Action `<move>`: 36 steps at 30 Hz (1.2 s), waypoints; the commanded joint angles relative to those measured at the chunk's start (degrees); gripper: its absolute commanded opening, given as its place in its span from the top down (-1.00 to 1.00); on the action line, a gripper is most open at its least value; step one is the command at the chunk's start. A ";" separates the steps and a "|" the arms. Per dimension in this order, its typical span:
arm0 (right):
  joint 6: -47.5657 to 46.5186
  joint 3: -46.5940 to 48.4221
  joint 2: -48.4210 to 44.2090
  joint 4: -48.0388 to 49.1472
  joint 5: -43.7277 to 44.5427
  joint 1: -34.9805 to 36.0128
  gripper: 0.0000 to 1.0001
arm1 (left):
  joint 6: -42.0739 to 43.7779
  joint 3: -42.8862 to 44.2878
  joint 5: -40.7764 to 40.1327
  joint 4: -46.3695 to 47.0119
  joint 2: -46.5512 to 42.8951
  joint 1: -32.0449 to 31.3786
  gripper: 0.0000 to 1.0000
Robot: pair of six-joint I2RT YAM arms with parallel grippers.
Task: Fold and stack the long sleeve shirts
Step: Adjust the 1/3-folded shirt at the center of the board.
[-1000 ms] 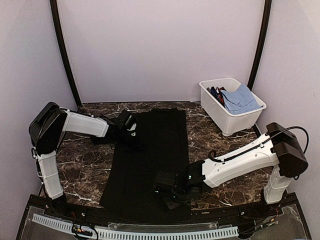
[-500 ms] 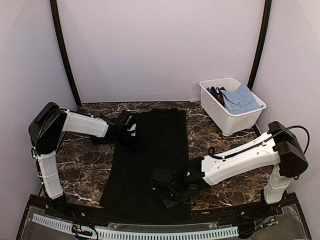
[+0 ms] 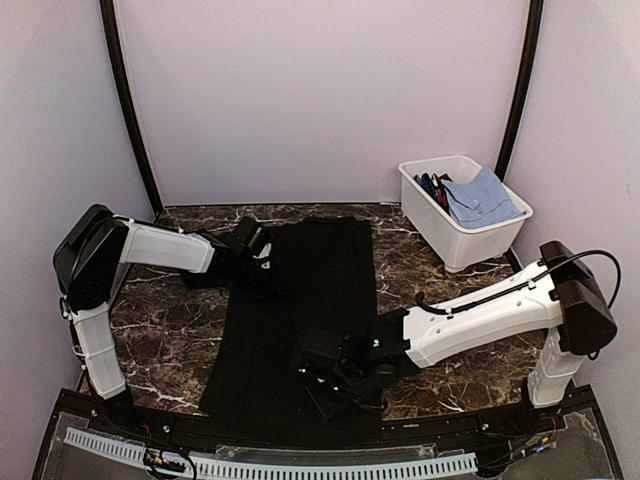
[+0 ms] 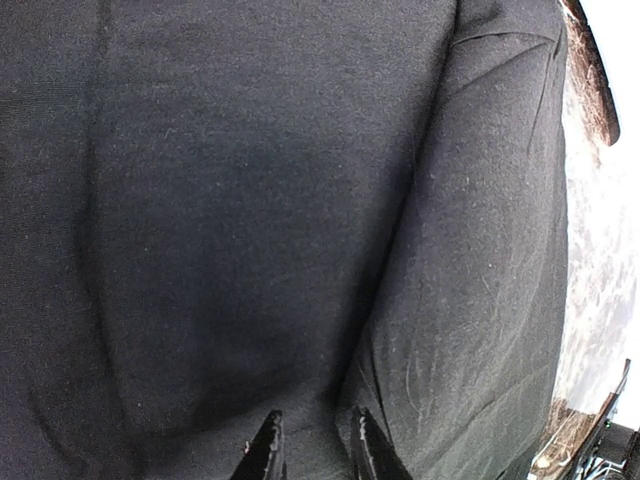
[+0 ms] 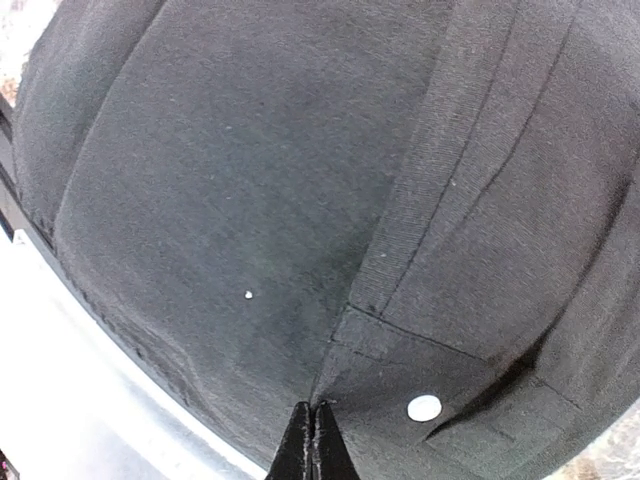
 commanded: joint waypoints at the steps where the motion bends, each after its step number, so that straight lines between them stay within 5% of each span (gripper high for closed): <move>1: -0.22 -1.30 -0.57 3.10 -3.98 -0.09 1.00 | 1.16 0.41 -1.45 -1.52 -3.20 0.43 0.56; 3: -0.53 -1.14 -1.54 3.21 -4.15 -0.23 0.89 | 1.25 1.07 -2.44 -2.04 -3.48 0.49 0.56; 6: -0.90 -2.28 -5.68 4.45 -3.91 -2.64 0.31 | 1.67 2.10 -4.47 -2.24 -4.32 0.44 0.55; 8: -0.94 -4.33 -9.49 5.25 -2.78 -5.71 0.13 | 2.14 2.70 -4.84 -1.75 -4.75 0.48 0.54; 21: 1.07 -20.38 -26.55 22.05 -1.85 -28.04 0.36 | 3.11 16.50 1.27 4.99 4.19 -3.73 0.55; 36: 0.89 -24.75 -27.26 26.15 -6.52 -30.67 0.44 | 4.69 45.56 -2.94 5.84 29.06 -3.80 0.55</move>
